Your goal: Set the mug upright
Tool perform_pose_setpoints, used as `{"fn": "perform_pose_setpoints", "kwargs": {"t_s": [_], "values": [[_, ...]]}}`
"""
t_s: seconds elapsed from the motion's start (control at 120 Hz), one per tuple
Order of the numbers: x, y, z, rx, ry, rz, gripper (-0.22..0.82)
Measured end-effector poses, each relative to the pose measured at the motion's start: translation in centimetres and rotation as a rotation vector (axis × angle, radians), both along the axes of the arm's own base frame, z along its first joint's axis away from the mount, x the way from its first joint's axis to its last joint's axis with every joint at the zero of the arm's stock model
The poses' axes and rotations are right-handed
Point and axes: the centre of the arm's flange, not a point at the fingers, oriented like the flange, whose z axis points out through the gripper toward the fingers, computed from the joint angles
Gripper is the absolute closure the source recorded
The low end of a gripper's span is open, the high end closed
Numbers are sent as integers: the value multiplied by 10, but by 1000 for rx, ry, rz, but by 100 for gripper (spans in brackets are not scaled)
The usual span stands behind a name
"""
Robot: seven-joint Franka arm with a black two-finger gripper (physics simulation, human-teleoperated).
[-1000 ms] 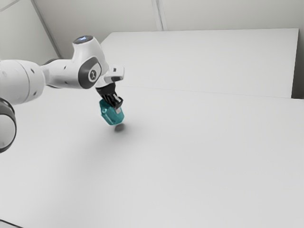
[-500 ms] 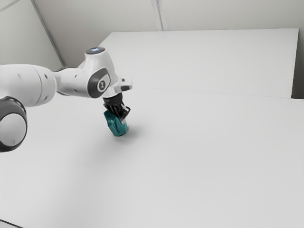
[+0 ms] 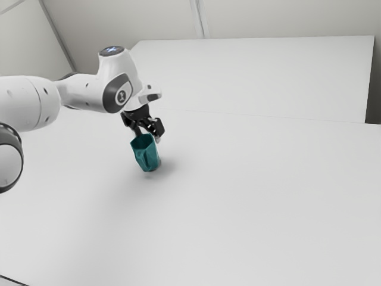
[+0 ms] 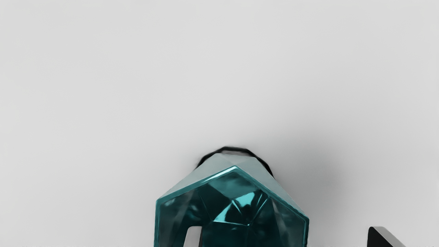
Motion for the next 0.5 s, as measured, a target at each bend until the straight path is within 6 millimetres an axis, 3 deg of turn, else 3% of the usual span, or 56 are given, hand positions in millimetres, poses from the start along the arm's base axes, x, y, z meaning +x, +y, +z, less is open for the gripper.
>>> {"fn": "perform_pose_setpoints", "kwargs": {"t_s": [0.133,0.242,0.35,0.5], "values": [[-8,2,45,8,-57,4,5],[-20,5,93,37,-98,-1,3],[-31,22,133,57,-92,29,2],[-45,36,170,61,-65,63,1]]}}
